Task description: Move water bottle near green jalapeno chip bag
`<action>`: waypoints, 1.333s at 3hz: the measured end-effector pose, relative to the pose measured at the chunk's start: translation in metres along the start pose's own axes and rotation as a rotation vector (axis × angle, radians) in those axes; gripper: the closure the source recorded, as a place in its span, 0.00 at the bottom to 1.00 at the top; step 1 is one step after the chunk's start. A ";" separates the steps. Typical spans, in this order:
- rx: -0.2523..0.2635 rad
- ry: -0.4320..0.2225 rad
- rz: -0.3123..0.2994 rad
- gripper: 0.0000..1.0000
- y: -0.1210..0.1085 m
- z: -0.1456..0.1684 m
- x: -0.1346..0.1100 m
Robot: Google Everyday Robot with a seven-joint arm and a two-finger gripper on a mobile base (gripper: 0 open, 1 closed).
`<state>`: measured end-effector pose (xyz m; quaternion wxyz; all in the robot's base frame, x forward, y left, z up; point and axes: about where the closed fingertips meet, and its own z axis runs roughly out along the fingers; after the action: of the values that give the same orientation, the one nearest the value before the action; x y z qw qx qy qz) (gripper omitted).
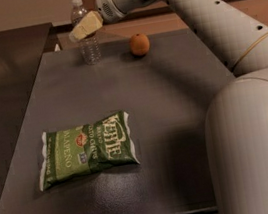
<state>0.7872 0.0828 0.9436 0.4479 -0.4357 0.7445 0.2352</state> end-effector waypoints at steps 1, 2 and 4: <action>-0.009 0.002 0.011 0.18 -0.002 0.005 0.004; -0.007 -0.001 0.008 0.41 -0.004 0.005 0.004; -0.035 -0.018 -0.023 0.87 0.010 -0.012 -0.003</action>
Offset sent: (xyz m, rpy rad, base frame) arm 0.0080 -0.0080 0.0003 0.0083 -0.0055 -0.0067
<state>0.7738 0.0800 0.9520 0.4495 -0.4500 0.7311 0.2470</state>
